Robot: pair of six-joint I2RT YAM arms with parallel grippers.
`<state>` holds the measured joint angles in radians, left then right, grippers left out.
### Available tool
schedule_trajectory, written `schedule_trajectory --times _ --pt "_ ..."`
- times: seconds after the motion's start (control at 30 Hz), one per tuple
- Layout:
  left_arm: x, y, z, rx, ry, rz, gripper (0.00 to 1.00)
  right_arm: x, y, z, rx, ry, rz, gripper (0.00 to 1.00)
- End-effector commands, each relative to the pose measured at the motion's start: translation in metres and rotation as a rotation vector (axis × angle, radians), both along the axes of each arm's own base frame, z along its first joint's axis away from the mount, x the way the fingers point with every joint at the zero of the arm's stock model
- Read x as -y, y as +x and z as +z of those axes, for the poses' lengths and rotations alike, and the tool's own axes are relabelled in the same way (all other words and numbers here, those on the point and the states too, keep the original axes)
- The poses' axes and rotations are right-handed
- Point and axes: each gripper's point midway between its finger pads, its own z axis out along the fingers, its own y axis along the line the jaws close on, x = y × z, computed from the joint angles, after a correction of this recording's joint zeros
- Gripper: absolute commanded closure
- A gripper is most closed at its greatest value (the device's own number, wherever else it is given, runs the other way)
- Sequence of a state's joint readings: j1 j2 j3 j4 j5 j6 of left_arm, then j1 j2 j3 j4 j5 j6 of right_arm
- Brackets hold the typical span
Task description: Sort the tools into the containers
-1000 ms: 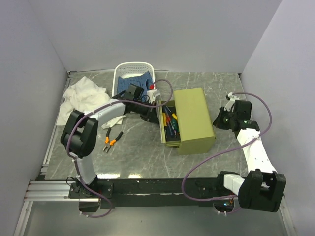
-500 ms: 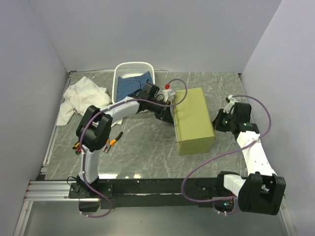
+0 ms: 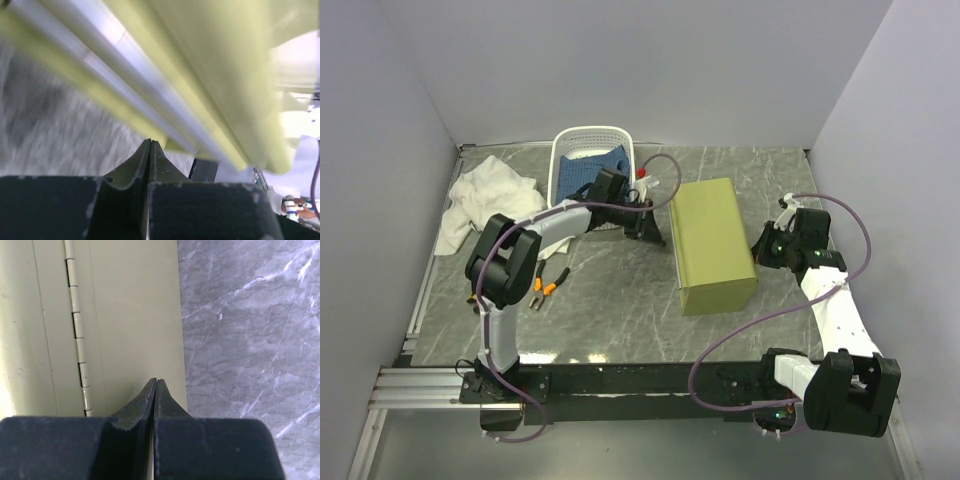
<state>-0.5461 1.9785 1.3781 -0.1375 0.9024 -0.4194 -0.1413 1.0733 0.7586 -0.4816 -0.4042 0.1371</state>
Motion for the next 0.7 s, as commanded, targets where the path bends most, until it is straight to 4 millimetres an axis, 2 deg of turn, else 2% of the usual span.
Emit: schedule_trajectory --times 0.0,0.1,0.2,0.27,0.3,0.33,0.37,0.4,0.43,0.47,0.53,0.6,0.67 --pt "0.040 0.005 0.049 0.114 -0.130 -0.093 0.96 0.007 0.010 0.007 0.039 -0.032 -0.007 1.00" --pt "0.047 0.001 0.053 0.096 -0.163 -0.115 0.96 0.009 0.011 0.007 0.038 -0.046 -0.006 1.00" --pt "0.047 -0.007 0.044 0.066 -0.155 -0.129 0.96 0.011 0.012 0.007 0.040 -0.055 -0.008 1.00" --pt "0.042 -0.007 0.038 0.062 -0.129 -0.123 0.96 0.011 0.013 0.008 0.044 -0.057 -0.007 1.00" --pt "0.037 -0.009 0.045 0.070 -0.125 -0.118 0.94 0.012 0.013 0.008 0.043 -0.060 -0.006 1.00" --pt "0.023 -0.009 0.039 0.043 -0.100 -0.090 0.92 0.013 0.013 0.010 0.050 -0.072 -0.002 1.00" --pt "0.014 -0.007 0.039 0.045 -0.084 -0.060 0.88 0.019 0.016 0.015 0.063 -0.099 -0.019 1.00" --pt "0.002 -0.001 0.051 0.085 -0.063 0.004 0.74 0.023 0.016 0.018 0.066 -0.123 -0.032 1.00" --pt "-0.016 0.001 0.041 0.060 -0.026 0.057 0.66 0.029 0.017 0.022 0.080 -0.153 -0.038 1.00" --pt "-0.026 0.001 0.053 0.084 -0.028 0.090 0.58 0.039 0.021 0.029 0.096 -0.199 -0.070 1.00" --pt "-0.045 0.003 0.043 0.069 0.001 0.150 0.53 0.052 0.027 0.040 0.122 -0.252 -0.104 1.00" --pt "-0.053 0.004 0.044 0.052 -0.008 0.182 0.51 0.068 0.038 0.060 0.169 -0.304 -0.163 1.00" --pt "-0.052 0.004 0.040 0.035 -0.055 0.190 0.49 0.077 0.054 0.097 0.261 -0.311 -0.204 1.00"
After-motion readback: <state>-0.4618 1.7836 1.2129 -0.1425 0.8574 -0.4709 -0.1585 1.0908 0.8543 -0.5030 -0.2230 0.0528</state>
